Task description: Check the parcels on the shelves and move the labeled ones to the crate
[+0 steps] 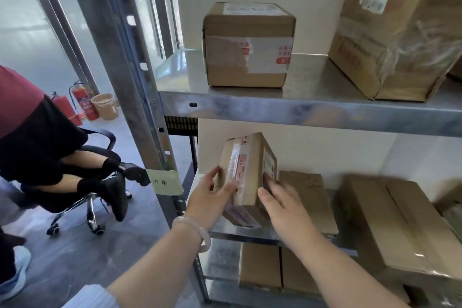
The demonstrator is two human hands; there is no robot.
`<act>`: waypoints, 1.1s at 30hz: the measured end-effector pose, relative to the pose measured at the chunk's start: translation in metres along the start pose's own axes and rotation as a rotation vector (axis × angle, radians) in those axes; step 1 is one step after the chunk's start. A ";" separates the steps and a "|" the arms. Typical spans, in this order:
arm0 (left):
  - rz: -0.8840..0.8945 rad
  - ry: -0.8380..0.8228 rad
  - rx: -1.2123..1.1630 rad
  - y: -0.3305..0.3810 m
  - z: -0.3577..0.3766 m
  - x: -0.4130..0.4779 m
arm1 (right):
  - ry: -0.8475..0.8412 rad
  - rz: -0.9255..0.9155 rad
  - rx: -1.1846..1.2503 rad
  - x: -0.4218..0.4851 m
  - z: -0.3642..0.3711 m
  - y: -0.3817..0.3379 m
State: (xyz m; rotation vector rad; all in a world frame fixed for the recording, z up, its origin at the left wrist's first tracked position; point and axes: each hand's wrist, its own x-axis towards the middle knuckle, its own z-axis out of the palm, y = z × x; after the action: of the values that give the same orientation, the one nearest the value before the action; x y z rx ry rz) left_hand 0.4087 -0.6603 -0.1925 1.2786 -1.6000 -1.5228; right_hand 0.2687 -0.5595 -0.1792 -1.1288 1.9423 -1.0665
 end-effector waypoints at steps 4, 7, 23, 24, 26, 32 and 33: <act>0.067 -0.103 0.006 0.003 0.010 -0.004 | 0.018 -0.119 -0.159 -0.003 0.005 0.000; 0.044 -0.128 -0.095 0.001 0.011 -0.002 | 0.016 -0.137 -0.190 -0.003 0.002 0.000; 0.345 -0.427 -0.170 0.027 0.045 -0.022 | 0.382 -0.078 0.218 -0.049 -0.044 0.009; 0.393 -0.463 -0.131 0.028 0.053 -0.026 | 0.419 -0.081 0.205 -0.058 -0.048 0.010; 0.468 -0.533 -0.008 0.027 0.071 -0.031 | 0.511 -0.066 0.181 -0.078 -0.058 0.016; 0.708 -0.751 0.239 0.040 0.136 -0.070 | 0.781 0.059 0.012 -0.151 -0.094 0.047; 0.727 -0.799 0.220 0.044 0.149 -0.078 | 0.814 0.072 -0.002 -0.165 -0.101 0.055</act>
State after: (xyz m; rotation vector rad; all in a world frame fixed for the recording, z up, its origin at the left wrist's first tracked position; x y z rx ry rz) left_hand 0.2934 -0.5335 -0.1611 0.0421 -2.4090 -1.4388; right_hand 0.2350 -0.3626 -0.1595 -0.6471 2.5541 -1.6513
